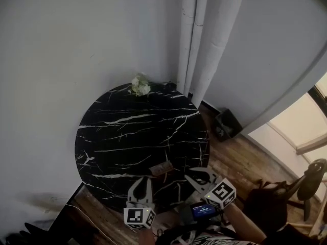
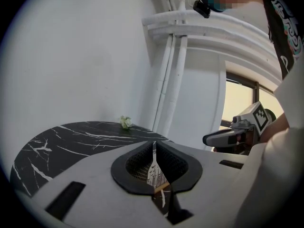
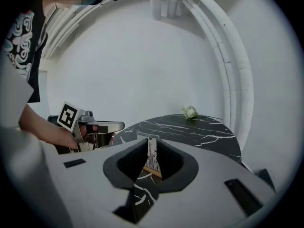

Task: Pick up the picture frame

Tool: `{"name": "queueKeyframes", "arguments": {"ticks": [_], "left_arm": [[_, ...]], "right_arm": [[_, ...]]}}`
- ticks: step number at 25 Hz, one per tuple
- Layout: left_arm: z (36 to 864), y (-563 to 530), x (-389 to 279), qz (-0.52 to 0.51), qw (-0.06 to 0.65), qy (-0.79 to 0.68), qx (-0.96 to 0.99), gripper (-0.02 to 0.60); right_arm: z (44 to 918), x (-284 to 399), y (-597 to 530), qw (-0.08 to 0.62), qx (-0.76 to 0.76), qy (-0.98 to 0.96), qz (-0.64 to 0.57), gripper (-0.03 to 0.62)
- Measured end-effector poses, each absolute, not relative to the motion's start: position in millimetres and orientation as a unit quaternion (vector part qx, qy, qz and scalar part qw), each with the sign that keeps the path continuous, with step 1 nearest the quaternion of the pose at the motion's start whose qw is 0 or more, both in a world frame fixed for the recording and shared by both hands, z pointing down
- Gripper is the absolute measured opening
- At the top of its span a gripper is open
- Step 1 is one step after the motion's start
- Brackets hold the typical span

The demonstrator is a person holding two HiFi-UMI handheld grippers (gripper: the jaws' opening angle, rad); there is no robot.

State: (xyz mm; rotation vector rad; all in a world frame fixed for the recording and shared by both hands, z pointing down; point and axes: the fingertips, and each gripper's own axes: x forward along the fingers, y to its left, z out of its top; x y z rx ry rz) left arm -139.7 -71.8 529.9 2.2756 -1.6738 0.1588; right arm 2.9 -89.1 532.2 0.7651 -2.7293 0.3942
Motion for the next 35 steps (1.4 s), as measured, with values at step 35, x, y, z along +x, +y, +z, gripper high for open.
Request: {"name": "queueKeyframes", "arguments": {"ticks": [35], "left_arm": [[607.1, -117.5, -129.4, 0.055, 0.242, -0.511, 0.823, 0.086]], "right_arm": [[678.0, -59.3, -119.7, 0.343, 0.068, -0.937, -0.008, 0.178]]}}
